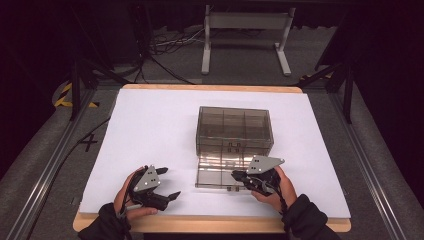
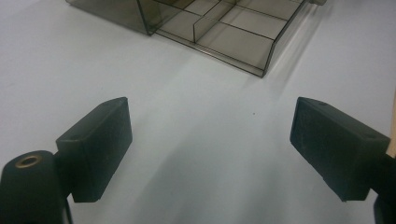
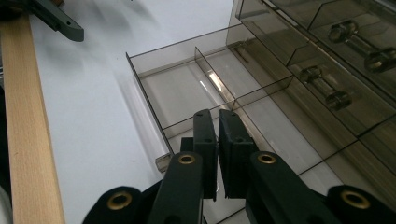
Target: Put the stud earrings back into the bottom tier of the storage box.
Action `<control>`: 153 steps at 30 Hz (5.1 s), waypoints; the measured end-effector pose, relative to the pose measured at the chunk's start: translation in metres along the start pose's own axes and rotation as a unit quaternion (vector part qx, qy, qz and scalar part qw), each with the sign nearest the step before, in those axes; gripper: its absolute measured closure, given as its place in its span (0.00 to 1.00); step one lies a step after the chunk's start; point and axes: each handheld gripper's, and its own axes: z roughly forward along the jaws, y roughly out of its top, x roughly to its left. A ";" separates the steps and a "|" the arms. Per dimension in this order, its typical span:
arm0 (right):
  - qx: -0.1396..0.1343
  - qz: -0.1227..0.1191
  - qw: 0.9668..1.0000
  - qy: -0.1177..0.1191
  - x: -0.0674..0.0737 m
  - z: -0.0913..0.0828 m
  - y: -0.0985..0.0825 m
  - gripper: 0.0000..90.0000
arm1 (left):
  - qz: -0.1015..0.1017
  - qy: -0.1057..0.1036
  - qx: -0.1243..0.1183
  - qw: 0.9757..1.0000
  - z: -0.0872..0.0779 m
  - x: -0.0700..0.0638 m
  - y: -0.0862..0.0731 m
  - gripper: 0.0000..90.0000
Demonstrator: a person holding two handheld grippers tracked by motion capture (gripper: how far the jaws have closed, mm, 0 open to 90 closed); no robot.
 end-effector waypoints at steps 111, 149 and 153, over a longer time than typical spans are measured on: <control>-0.046 0.087 0.981 -0.167 -0.105 -0.056 0.004 1.00 | 0.028 -0.056 0.063 0.996 0.042 -0.049 0.053 1.00; -0.056 0.092 0.978 -0.180 -0.102 -0.054 0.002 1.00 | 0.078 -0.064 0.104 0.989 0.096 -0.073 0.084 1.00; -0.056 0.093 0.978 -0.180 -0.102 -0.054 0.002 1.00 | 0.082 -0.064 0.104 0.989 0.099 -0.074 0.086 1.00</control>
